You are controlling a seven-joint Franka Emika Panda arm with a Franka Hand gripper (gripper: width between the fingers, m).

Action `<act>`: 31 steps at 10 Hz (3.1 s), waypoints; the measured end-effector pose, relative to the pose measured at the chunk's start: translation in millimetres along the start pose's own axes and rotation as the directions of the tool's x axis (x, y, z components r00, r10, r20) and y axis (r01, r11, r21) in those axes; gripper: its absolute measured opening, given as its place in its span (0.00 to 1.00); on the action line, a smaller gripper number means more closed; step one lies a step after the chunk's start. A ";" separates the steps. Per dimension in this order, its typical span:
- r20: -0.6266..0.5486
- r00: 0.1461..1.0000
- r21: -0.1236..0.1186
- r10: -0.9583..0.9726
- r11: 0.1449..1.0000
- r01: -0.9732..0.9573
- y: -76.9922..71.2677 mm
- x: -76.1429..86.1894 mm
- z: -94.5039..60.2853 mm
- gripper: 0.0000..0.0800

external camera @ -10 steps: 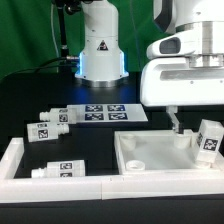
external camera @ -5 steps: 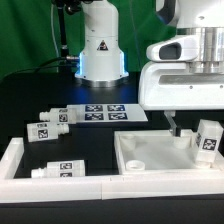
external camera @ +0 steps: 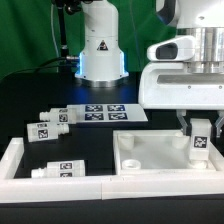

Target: Assemble one leg

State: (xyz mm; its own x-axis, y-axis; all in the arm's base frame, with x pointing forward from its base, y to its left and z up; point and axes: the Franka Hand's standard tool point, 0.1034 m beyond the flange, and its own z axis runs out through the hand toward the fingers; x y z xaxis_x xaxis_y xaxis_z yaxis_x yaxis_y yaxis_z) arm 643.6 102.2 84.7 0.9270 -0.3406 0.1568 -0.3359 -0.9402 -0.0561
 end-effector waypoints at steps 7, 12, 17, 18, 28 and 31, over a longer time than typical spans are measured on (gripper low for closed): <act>0.032 0.641 -0.017 0.767 0.642 -0.767 3.2 -1.5 4.5 0.36; 0.027 0.475 -0.038 0.880 0.476 -0.879 3.6 -3.7 4.2 0.45; 0.078 0.919 -0.024 0.387 0.922 -0.386 1.9 7.3 0.2 0.80; 0.079 0.940 -0.020 0.331 0.944 -0.331 2.5 7.7 0.2 0.81; 0.060 0.977 0.034 -0.207 0.978 0.205 -6.3 7.8 4.3 0.81; 0.075 0.978 0.048 -0.196 0.980 0.193 -16.4 -0.6 4.1 0.81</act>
Offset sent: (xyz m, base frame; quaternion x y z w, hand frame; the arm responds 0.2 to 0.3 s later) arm 0.0092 0.0052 0.0011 0.0158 -0.0502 0.3836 0.9220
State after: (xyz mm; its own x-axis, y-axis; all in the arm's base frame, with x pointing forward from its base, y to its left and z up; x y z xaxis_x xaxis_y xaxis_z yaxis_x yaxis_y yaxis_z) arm 649.3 117.8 81.5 0.9847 -0.1488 0.0903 -0.1425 -0.9871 -0.0724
